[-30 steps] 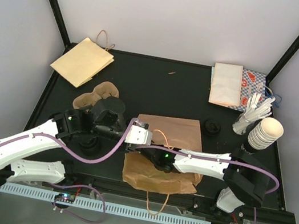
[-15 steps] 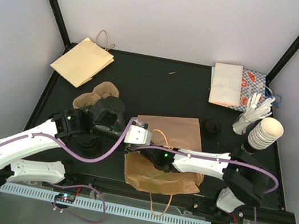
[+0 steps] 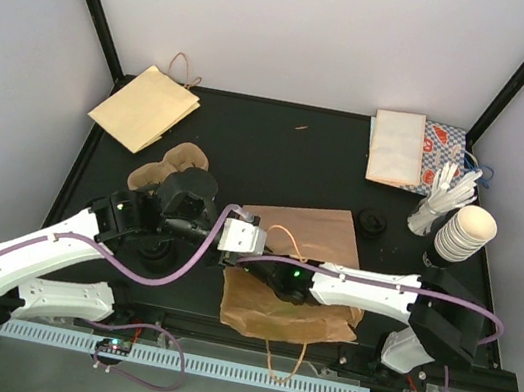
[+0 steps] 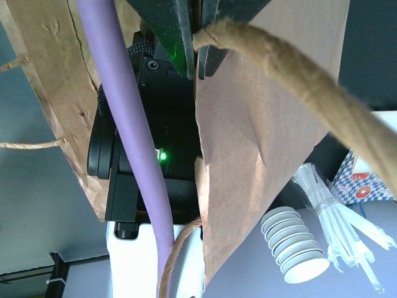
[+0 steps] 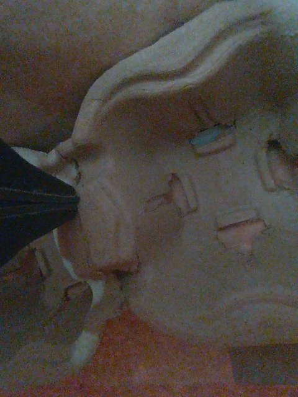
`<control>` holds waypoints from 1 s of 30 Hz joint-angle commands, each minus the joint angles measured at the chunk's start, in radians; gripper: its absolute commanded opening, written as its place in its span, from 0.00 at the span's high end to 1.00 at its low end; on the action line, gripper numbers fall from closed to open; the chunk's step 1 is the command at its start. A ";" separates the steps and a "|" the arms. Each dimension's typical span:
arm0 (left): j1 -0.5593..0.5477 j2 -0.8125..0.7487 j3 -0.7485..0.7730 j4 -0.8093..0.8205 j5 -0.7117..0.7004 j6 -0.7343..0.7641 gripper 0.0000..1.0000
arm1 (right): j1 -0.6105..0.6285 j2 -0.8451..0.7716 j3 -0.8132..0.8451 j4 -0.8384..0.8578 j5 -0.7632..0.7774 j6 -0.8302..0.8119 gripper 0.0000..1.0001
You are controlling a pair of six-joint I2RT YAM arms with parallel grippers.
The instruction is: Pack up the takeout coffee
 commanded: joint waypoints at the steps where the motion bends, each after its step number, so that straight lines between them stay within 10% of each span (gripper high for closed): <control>1: -0.018 0.021 0.024 -0.015 0.066 0.000 0.98 | 0.024 -0.058 0.032 0.009 -0.005 0.077 0.99; 30: -0.018 0.051 0.036 -0.037 0.023 0.007 0.98 | 0.061 -0.083 0.144 -0.325 -0.278 0.110 0.99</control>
